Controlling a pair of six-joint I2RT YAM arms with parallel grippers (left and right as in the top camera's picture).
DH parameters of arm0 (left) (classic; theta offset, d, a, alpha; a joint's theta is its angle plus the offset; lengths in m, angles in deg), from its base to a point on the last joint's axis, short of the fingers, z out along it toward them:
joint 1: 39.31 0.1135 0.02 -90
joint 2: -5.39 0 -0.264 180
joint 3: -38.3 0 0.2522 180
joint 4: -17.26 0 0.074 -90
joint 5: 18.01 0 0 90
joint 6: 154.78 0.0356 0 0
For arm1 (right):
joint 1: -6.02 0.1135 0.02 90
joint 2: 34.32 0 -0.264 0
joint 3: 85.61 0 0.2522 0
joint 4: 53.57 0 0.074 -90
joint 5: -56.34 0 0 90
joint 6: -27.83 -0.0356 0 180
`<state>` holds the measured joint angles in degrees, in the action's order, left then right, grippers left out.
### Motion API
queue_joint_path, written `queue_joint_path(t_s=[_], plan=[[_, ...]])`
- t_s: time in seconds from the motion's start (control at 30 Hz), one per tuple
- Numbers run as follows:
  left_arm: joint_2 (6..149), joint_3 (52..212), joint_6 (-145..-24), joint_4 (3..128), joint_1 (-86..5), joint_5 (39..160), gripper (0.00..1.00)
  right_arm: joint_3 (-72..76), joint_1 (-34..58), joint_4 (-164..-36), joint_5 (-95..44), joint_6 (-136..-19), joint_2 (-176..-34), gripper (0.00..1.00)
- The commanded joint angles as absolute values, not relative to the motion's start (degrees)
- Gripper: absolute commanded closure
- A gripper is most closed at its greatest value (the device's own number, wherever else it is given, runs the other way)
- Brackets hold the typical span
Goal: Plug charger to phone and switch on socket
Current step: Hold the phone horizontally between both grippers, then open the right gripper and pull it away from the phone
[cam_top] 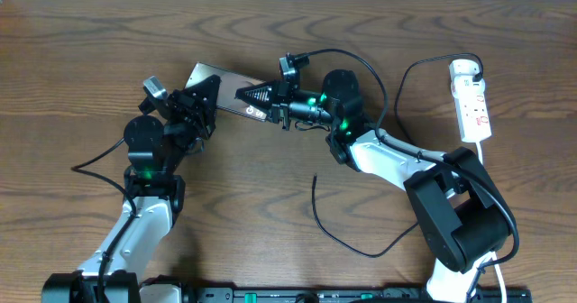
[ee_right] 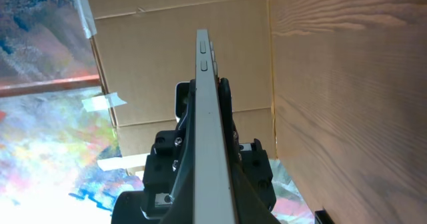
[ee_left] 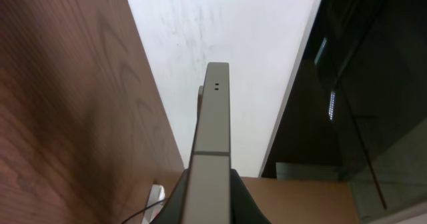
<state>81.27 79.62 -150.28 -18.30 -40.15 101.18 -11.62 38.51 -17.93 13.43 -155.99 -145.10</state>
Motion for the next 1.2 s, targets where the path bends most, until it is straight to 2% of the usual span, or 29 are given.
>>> queue_joint_path(t_s=[0.0, 0.13, 0.3, 0.43, 0.57, 0.73, 0.9, 1.17], plan=[[80.2, 81.5, -146.5, -20.3, -40.7, 102.4, 0.93, -12.3, 40.0, -20.6, 13.4, -151.9, -146.0, 0.99], [80.2, 81.5, -145.8, -20.3, -40.7, 102.4, 0.93, -12.3, 40.0, -20.9, 13.4, -151.9, -146.0, 0.95], [80.2, 81.5, -145.8, -20.3, -40.7, 102.4, 0.93, -12.3, 40.0, -20.9, 13.4, -151.9, -146.0, 0.63], [80.2, 81.5, -145.6, -20.3, -40.7, 102.4, 0.93, -12.3, 39.8, -20.9, 13.4, -151.8, -146.0, 0.49], [80.2, 81.5, -144.7, -20.3, -40.1, 102.4, 0.93, -12.3, 39.6, -20.9, 13.4, -151.5, -146.0, 0.21], [80.2, 81.5, -141.6, -20.3, -37.2, 105.1, 0.93, -12.3, 38.7, -20.9, 14.6, -148.2, -146.0, 0.01], [80.3, 81.5, -138.7, -20.3, -29.7, 115.1, 0.93, -12.3, 37.5, -20.9, 18.3, -140.4, -146.0, 0.01], [83.8, 87.0, -138.7, -20.4, -15.7, 142.3, 0.93, -12.0, 35.3, -25.2, 25.1, -122.9, -146.0, 0.01]])
